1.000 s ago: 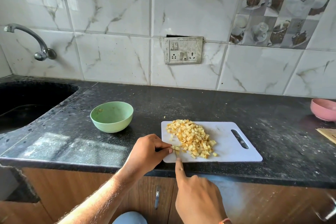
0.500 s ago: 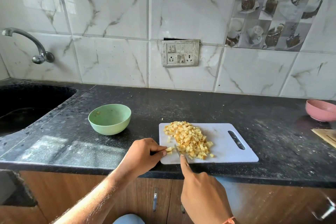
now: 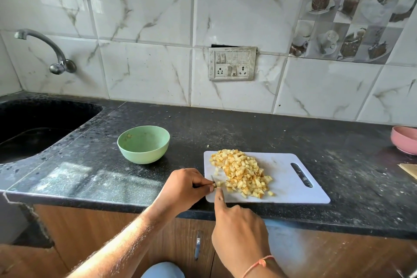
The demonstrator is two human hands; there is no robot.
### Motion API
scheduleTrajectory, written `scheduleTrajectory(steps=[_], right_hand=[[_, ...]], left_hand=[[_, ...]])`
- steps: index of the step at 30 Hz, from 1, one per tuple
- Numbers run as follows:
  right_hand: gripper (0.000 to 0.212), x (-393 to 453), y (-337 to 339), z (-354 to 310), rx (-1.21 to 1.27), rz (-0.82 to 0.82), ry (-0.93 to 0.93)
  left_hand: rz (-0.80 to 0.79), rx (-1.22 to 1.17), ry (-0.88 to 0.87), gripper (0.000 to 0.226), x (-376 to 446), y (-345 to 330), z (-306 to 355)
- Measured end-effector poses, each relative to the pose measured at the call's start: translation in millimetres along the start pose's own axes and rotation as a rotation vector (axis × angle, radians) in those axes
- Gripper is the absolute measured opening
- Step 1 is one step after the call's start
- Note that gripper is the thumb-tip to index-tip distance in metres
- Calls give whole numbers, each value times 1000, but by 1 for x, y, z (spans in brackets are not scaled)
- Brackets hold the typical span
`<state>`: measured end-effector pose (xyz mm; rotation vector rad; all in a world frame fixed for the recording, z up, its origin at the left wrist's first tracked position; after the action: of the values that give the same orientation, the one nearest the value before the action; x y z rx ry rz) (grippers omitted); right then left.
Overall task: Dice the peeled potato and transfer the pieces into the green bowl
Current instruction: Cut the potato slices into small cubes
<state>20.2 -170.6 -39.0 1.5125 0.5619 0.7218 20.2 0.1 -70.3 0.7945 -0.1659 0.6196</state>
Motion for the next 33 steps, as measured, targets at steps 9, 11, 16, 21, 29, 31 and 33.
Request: scheduleTrajectory(steps=[9, 11, 16, 21, 29, 31, 33], right_hand=[[81, -15, -10, 9, -16, -86, 41], [83, -21, -10, 18, -1, -87, 29], [85, -22, -8, 46, 67, -31, -28], [76, -17, 2, 45, 174, 51, -30], [71, -12, 11, 18, 185, 104, 48], [72, -12, 10, 14, 174, 86, 44], [74, -11, 6, 11, 168, 48, 34]], left_hand=[[28, 20, 12, 13, -2, 2, 1], [24, 20, 27, 13, -2, 2, 1], [25, -3, 103, 9, -2, 4, -1], [26, 44, 73, 5, -5, 5, 1], [27, 59, 63, 7, -4, 6, 2], [30, 44, 72, 8, -3, 6, 1], [24, 36, 70, 10, -2, 7, -1]])
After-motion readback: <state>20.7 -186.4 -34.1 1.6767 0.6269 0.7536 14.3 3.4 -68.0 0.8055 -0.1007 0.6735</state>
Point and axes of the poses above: each hand's wrist, its own x-axis towards the middle knuckle, its own y-axis out of the back of the hand, z = x × y, the point moved 7 cm from there along x, towards the middle knuckle, and after that the axes turned 3 degrees about z, right-handed, at the moved point
